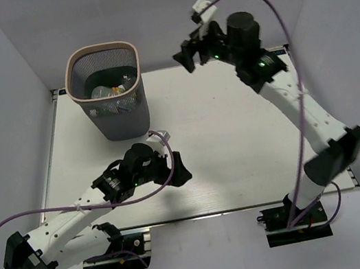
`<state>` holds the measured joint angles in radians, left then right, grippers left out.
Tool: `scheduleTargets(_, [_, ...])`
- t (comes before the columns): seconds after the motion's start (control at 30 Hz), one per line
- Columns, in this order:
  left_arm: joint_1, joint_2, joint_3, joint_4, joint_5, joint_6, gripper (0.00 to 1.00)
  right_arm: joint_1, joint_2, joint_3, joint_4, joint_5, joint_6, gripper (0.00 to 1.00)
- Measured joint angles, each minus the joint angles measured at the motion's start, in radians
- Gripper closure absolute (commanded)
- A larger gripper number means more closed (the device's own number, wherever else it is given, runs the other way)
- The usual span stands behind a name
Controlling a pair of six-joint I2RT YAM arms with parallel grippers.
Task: Put the plastic bottles in the bin
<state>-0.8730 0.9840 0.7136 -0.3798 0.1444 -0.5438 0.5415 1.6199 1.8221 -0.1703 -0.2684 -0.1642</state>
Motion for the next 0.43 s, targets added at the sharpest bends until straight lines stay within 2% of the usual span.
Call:
scheduleTargets(0.13, [0.0,-0.006,0.002,0.027,-0.034,0.036,0.0,-0.042,-0.196,-0.19,-0.163,0.103,-0.031,0.1])
scheduleTargets(0.3, [-0.001,-0.007,0.007,0.096,-0.053,0.09,0.0,-0.04,-0.413,-0.655,-0.277,0.278,-0.018,0.1])
scheduleTargets(0.43, [-0.001,0.013,0.032,0.142,-0.051,0.13,0.0,-0.046,-0.525,-0.887,-0.351,0.375,-0.005,0.1])
